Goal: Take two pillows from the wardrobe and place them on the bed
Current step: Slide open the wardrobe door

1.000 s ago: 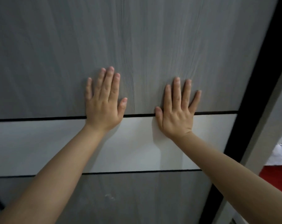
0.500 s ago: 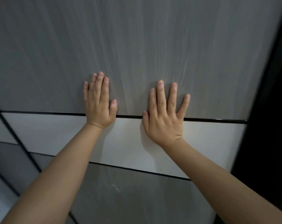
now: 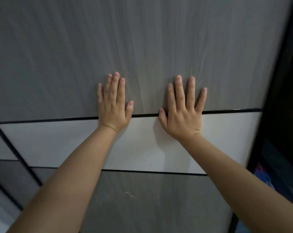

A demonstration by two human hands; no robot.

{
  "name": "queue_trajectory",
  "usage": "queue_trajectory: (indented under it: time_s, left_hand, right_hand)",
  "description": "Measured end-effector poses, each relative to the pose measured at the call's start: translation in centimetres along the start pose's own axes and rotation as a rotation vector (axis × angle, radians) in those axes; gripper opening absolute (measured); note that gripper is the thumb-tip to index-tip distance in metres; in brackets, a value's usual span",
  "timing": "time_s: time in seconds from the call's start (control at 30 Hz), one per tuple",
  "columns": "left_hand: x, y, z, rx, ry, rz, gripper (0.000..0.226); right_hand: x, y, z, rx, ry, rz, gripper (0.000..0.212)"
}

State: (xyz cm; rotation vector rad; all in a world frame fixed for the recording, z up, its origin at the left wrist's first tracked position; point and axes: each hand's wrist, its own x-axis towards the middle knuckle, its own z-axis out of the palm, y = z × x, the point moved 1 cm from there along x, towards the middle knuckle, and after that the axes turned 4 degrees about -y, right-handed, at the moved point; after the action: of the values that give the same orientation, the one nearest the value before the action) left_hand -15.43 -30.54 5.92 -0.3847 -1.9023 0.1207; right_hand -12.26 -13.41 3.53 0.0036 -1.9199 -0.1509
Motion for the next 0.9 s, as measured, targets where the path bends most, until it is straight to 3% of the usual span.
queue_trajectory:
  time_s: [0.47,0.9]
  left_hand:
    - [-5.8,-19.8,1.7,0.000,0.042,0.084,0.057]
    - [-10.5,-34.5,3.1,-0.015,0.129,0.111,0.054]
  right_hand:
    - [2.4,-20.0,1.6,-0.051,0.032,0.003,0.059]
    - [4.3,-34.9,2.1,0.010,-0.058,0.039,0.058]
